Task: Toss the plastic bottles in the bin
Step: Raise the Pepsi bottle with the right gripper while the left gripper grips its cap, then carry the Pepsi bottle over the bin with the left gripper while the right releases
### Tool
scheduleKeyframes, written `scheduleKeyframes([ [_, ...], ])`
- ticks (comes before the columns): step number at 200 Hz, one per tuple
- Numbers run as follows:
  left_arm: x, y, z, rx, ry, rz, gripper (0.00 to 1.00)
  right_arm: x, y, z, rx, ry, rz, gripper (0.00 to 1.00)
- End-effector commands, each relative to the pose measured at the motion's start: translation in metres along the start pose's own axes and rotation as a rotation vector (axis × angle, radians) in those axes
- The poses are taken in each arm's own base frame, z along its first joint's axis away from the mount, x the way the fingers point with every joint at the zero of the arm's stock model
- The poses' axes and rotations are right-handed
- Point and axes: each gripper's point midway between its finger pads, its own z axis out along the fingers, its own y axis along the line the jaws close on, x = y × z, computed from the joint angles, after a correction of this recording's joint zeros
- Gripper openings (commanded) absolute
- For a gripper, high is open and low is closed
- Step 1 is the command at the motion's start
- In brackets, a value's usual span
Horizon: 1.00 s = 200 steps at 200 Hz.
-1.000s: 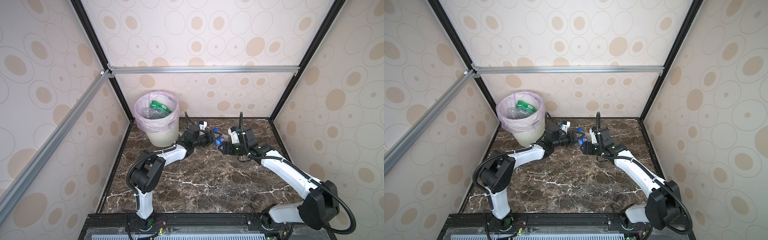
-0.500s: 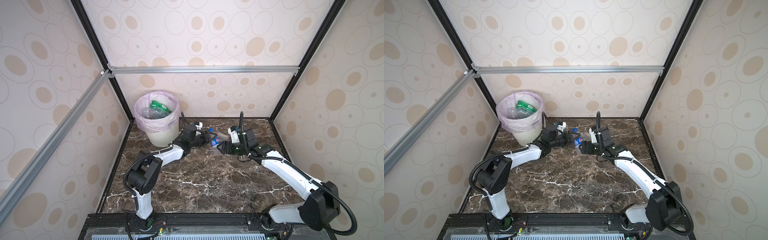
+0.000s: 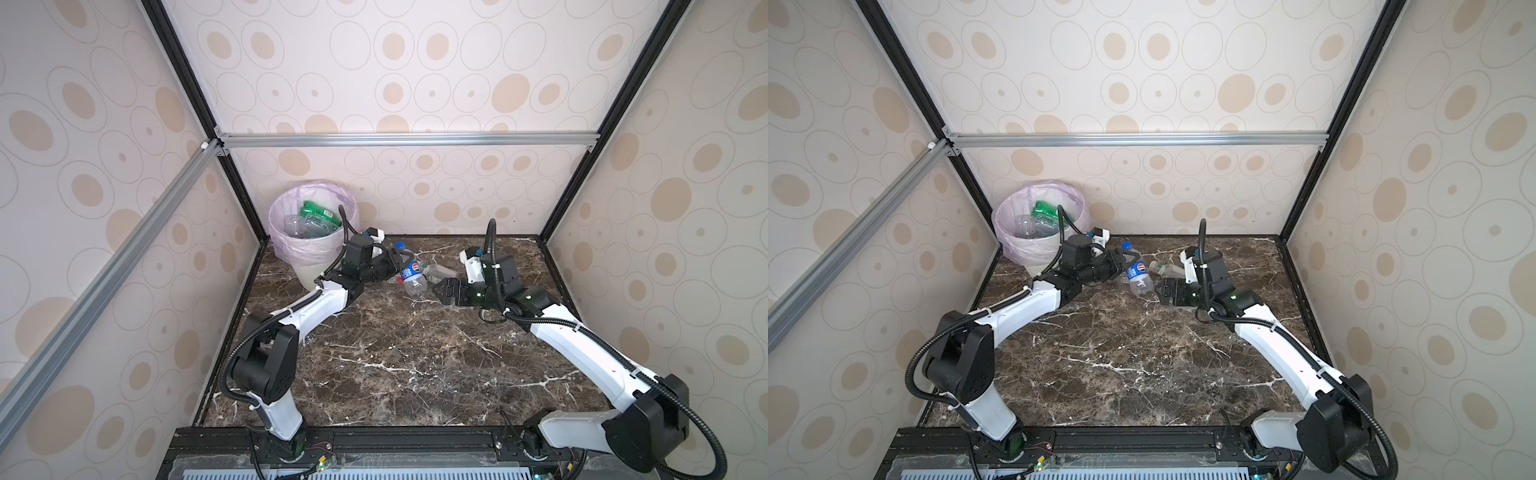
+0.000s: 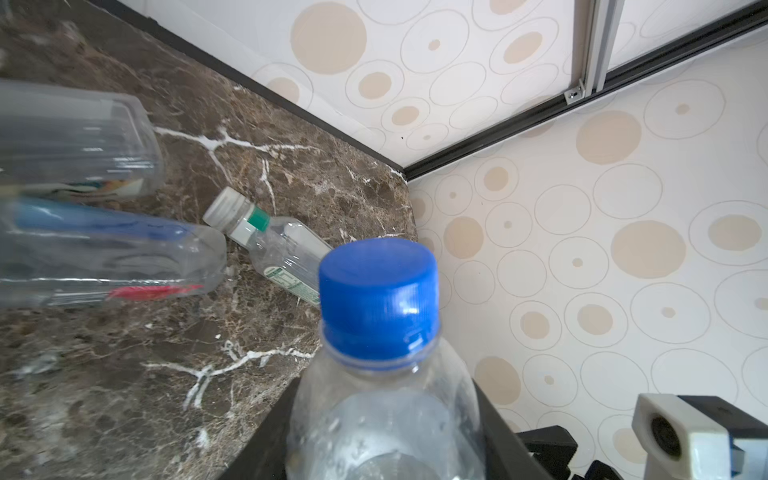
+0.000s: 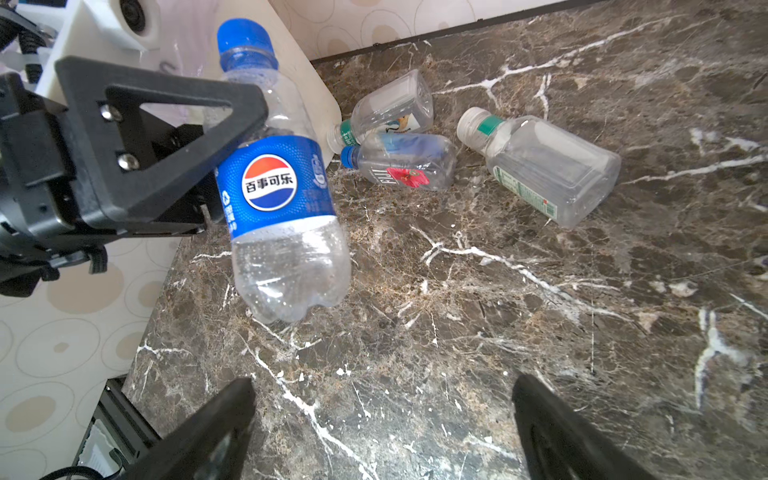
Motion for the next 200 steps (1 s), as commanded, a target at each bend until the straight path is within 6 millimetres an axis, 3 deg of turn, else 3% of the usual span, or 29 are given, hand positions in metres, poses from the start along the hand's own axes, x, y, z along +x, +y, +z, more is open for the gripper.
scheduleKeyframes([
  [1,-0.034,-0.032,-0.028,0.020,-0.076,0.086,0.53,-0.024,0.023,-0.015,-0.044,-0.073,-0.041,1.00],
  [41,-0.071,-0.055,-0.063,0.032,-0.159,0.125,0.54,-0.048,0.062,-0.019,-0.107,-0.135,-0.128,1.00],
  [80,-0.108,-0.076,-0.096,0.041,-0.244,0.164,0.54,-0.070,0.113,-0.019,-0.176,-0.185,-0.246,1.00],
  [146,-0.165,-0.097,-0.161,0.026,-0.429,0.206,0.54,-0.102,0.194,-0.025,-0.273,-0.286,-0.416,1.00],
  [200,-0.207,-0.146,-0.237,0.043,-0.622,0.293,0.54,-0.121,0.224,-0.031,-0.311,-0.337,-0.452,1.00],
])
